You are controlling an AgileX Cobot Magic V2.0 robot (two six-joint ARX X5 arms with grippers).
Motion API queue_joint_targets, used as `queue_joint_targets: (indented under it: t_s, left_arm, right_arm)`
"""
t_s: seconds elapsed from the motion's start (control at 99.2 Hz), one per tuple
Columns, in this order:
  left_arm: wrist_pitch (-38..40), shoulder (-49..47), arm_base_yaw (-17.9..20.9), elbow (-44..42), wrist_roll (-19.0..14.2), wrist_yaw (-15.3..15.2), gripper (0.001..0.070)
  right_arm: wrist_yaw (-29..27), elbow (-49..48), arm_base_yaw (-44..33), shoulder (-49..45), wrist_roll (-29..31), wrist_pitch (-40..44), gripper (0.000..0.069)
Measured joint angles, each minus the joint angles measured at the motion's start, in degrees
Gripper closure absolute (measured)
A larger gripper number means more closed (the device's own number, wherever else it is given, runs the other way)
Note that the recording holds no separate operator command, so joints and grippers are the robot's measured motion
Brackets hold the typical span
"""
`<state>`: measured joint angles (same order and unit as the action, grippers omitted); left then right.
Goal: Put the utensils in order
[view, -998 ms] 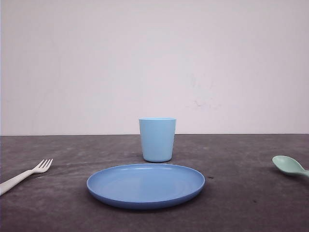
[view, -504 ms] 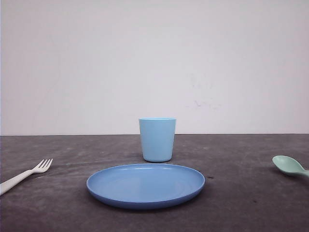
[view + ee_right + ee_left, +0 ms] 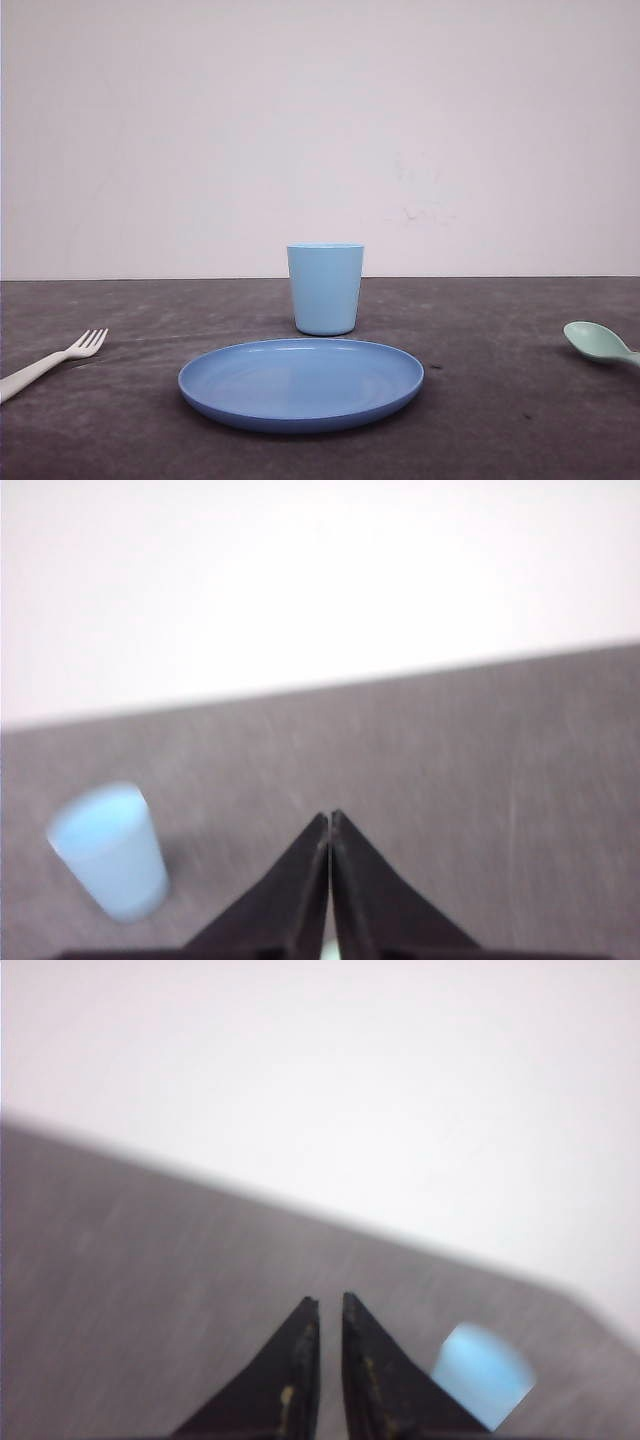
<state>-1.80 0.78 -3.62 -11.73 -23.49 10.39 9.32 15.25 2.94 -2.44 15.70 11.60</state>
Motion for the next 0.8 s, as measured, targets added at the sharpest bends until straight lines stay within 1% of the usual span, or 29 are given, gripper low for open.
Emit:
queue_joint_targets:
  t_s: [0.101, 0.181, 0.232, 0.292, 0.363, 0.474, 0.585, 0.696, 0.796]
  left_arm:
    - [-3.0, 2.4, 0.0, -6.7, -0.3, 0.8, 0.0695]
    - [-8.0, 6.0, 0.0, -12.3, 0.0, 2.5, 0.0695]
    - [-11.9, 8.7, 0.0, -16.1, 0.9, 3.3, 0.0695]
    - [-16.8, 12.3, 0.0, -21.1, 2.6, 3.6, 0.0695]
    - [-22.4, 16.9, 0.0, -27.2, 5.5, 3.6, 0.0695]
    - [-28.3, 23.5, 0.0, -34.6, 10.3, 3.6, 0.0695]
    - [-30.5, 29.4, 0.0, -38.0, 13.9, 3.2, 0.0695]
    - [-31.0, 34.0, 0.0, -38.1, 15.6, 2.8, 0.0695]
    - [-31.9, 38.0, -0.1, -38.1, 17.1, 1.1, 0.0695]
  right_arm:
    - [0.0, 7.1, 0.0, -3.8, 0.9, 3.9, 0.0687]
    - [0.0, 13.2, 0.0, -7.4, 0.9, 7.6, 0.0687]
    - [0.0, 17.0, 0.0, -9.8, 0.8, 9.9, 0.0687]
    - [0.0, 21.6, 0.0, -12.9, 0.2, 13.0, 0.0687]
    - [0.0, 26.8, 0.0, -16.9, -0.8, 17.7, 0.0687]
    - [0.0, 32.8, 0.0, -23.1, -2.5, 23.9, 0.0687]
    - [0.0, 35.4, 0.0, -28.5, -4.4, 26.9, 0.0687]
    - [-0.4, 35.5, 0.0, -33.0, -6.4, 29.1, 0.0687]
    - [-1.9, 35.5, 0.0, -38.0, -8.2, 31.0, 0.0687]
